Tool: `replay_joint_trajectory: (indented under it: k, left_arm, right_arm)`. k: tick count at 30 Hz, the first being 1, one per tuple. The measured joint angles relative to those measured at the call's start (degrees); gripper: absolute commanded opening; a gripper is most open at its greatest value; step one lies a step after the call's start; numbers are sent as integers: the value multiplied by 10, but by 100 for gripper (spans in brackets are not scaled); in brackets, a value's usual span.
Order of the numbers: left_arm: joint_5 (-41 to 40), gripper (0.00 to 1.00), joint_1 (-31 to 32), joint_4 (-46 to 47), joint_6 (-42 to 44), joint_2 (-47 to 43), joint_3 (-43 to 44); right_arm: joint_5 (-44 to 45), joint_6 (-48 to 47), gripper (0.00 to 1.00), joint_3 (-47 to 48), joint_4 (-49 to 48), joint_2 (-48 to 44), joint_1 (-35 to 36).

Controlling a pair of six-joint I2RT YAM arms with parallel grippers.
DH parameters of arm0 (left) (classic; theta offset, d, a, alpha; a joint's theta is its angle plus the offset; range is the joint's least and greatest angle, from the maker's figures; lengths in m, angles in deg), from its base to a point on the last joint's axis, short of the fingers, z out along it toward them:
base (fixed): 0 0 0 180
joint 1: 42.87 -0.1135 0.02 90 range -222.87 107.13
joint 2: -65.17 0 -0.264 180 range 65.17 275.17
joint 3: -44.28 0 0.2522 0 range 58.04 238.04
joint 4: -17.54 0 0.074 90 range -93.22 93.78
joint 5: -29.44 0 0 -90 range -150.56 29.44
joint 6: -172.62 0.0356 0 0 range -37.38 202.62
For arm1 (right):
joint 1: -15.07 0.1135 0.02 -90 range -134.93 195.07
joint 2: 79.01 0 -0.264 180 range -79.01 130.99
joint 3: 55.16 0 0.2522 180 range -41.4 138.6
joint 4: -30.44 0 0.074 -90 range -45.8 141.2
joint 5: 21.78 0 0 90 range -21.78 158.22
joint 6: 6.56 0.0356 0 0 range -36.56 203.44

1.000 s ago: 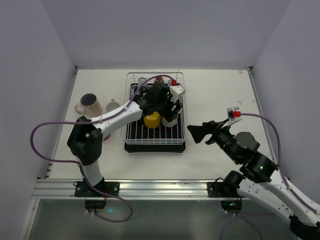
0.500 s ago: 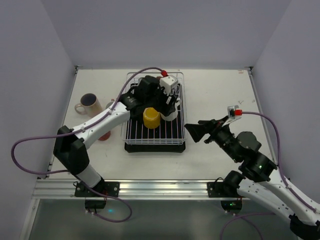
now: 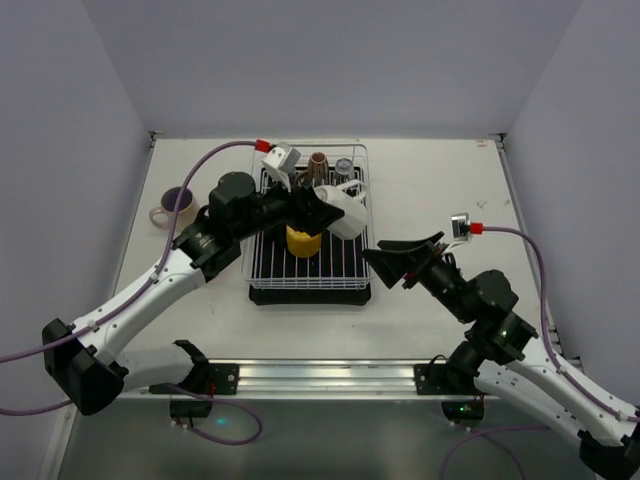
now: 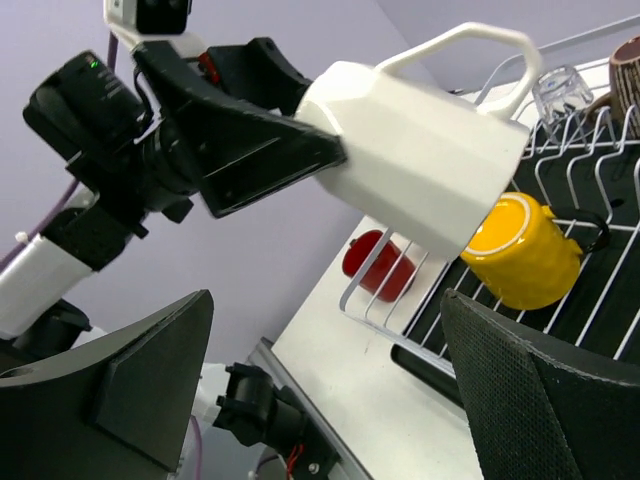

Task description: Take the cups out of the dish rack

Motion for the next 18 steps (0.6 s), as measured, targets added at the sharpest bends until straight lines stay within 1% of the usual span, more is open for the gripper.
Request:
replay_joint_trajectory:
  k: [5, 11, 15, 18]
  left_arm:
    - [45, 0, 0, 100, -112, -61, -92]
    - [94, 0, 0, 209, -215, -97, -156]
    - [122, 0, 0, 268, -263, -104, -179]
    - [140, 0, 1, 300, -287, -104, -188]
  right_arm:
    - [-16, 28, 94, -12, -37, 8, 0]
    - [-41, 50, 87, -13, -76, 21, 0]
    - [-73, 60, 80, -13, -109, 40, 0]
    - [-102, 63, 71, -13, -141, 64, 0]
